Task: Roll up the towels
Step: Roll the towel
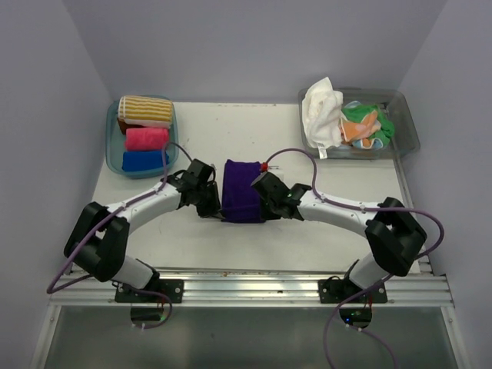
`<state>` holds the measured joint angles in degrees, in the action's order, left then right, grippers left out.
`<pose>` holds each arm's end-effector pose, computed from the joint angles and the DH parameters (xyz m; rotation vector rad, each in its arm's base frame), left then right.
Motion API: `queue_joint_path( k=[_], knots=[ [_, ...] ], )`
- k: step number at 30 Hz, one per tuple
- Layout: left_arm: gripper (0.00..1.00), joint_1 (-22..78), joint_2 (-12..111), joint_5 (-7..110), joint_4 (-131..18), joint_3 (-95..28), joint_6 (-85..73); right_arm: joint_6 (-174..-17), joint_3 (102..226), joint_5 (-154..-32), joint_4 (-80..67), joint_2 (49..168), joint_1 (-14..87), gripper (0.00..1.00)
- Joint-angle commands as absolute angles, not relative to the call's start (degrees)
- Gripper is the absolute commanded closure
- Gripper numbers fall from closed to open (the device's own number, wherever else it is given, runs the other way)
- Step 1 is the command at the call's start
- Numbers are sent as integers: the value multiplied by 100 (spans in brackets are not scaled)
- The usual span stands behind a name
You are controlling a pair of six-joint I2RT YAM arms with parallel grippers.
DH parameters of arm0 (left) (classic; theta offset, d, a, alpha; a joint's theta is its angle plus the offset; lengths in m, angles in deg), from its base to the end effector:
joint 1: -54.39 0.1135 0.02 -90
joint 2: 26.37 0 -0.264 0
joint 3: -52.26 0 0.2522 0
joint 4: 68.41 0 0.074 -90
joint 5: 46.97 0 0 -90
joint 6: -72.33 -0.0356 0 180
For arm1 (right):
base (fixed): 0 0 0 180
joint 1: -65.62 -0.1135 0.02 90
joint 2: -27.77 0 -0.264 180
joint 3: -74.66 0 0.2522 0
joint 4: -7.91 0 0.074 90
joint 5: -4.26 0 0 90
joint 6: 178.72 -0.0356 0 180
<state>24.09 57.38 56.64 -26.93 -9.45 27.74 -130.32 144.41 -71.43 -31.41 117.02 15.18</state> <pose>0.2319 -0.1452 0.1841 -0.2946 2.8285 -0.6783 0.2045 0.2337 0.2005 -0.1085 2.5729 0.2924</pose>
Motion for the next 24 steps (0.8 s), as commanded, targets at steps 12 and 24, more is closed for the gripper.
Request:
queue_joint_path(
  k=[12,24],
  knots=[
    [100,2758,6785,5569,-2864,-1723,2399,-12686,14889,-7053,-2896,12462,2088,100],
    [47,2776,6048,4937,-2486,-1969,2320,-12704,14889,-7097,-2975,11892,2167,58]
  ],
)
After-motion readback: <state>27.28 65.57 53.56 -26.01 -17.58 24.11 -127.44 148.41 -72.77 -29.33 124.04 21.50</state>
